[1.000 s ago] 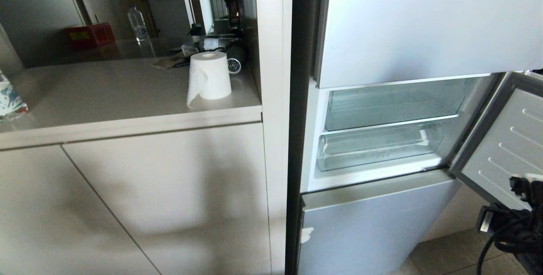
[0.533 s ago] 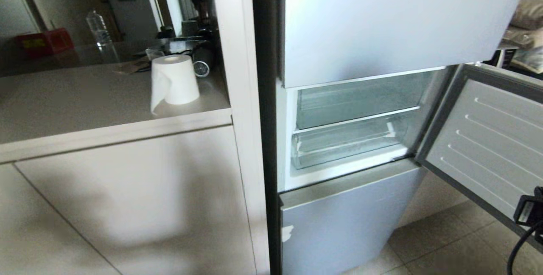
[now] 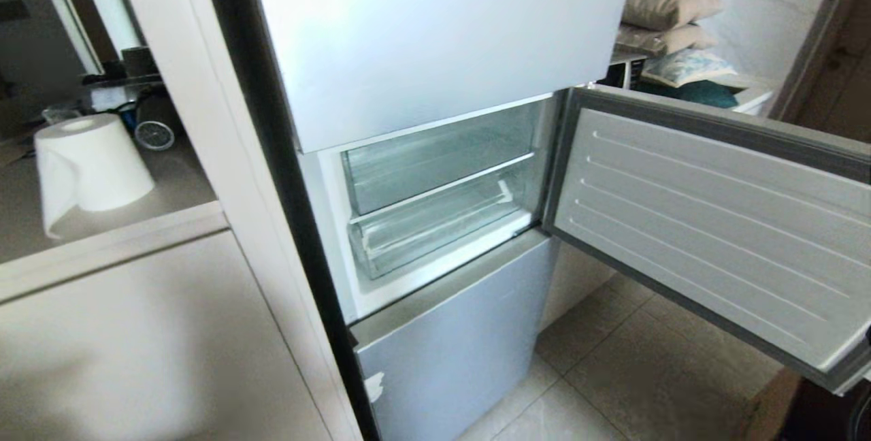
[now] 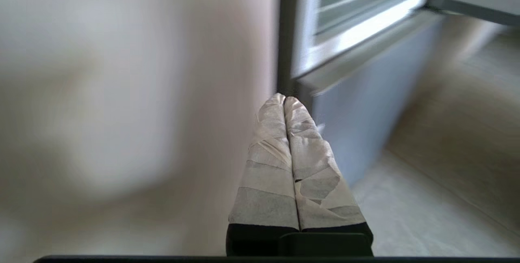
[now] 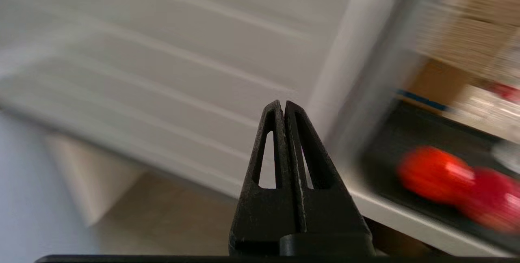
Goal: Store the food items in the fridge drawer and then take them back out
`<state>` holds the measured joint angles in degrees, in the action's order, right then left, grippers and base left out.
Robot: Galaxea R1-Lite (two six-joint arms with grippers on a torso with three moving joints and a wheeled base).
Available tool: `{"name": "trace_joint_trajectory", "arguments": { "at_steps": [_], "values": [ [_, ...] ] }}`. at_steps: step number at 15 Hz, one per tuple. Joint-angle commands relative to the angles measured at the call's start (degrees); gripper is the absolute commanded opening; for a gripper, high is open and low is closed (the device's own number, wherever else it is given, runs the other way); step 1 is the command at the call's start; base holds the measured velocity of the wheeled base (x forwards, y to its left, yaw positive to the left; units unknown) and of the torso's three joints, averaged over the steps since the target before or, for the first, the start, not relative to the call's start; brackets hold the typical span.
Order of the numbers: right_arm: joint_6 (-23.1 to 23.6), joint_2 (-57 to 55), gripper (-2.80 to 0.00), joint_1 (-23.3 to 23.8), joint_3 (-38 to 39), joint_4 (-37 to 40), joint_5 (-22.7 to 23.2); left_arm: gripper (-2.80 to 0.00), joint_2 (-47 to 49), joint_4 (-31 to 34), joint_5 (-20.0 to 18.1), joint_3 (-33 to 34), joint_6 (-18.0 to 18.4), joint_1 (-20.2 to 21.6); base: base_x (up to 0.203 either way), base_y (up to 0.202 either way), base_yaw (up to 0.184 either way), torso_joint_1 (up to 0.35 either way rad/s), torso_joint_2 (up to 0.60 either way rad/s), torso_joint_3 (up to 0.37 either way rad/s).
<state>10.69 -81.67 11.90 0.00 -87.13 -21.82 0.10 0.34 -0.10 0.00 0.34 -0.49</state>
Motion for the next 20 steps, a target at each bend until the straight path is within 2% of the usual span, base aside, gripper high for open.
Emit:
{"name": "trace_joint_trajectory", "arguments": {
  "at_steps": [1,8,10,12,13,14,16,18,20],
  "values": [
    [0.0,1.7,-2.80,0.2,0.0,-0.3,-0.1,-2.80,0.1,0.0,0.0,0.0,0.0,0.0,0.002,0.010,-0.176,-0.002,0.01,-0.002],
    [-1.4,2.4,-2.80,0.9,-0.8,-0.1,0.1,-2.80,0.1,0.0,0.0,0.0,0.0,0.0,0.000,0.005,-0.166,0.000,0.00,0.001],
    [-4.2,1.3,-2.80,6.3,-4.9,1.5,2.7,-2.80,0.1,0.0,0.0,0.0,0.0,0.0,-0.001,0.002,-0.040,0.001,0.00,0.001],
    [-8.1,0.0,-2.80,16.9,-12.8,7.9,9.8,-2.80,0.1,0.0,0.0,0.0,0.0,0.0,0.000,0.000,0.000,0.000,0.00,0.000],
    [-11.5,-0.5,-2.80,20.8,-18.0,13.1,14.1,-2.80,0.1,0.0,0.0,0.0,0.0,0.0,0.000,0.000,0.000,0.000,0.00,0.000],
    [-16.9,-1.4,-2.80,24.6,-24.0,20.1,18.9,-2.80,0.1,0.0,0.0,0.0,0.0,0.0,0.000,0.000,0.000,0.000,0.00,0.000],
    [-29.9,-5.5,-2.80,29.5,-34.8,32.9,27.2,-2.80,0.1,0.0,0.0,0.0,0.0,0.0,0.000,0.000,0.000,0.000,0.00,0.000],
    [-42.4,-12.0,-2.80,32.3,-42.8,38.7,35.1,-2.80,0.1,0.0,0.0,0.0,0.0,0.0,0.000,0.000,0.000,0.000,0.00,0.000],
    [-50.2,-18.0,-2.80,33.1,-48.2,40.1,40.2,-2.80,0.1,0.0,0.0,0.0,0.0,0.0,0.000,0.000,0.000,0.000,0.00,0.000]
  ]
}}
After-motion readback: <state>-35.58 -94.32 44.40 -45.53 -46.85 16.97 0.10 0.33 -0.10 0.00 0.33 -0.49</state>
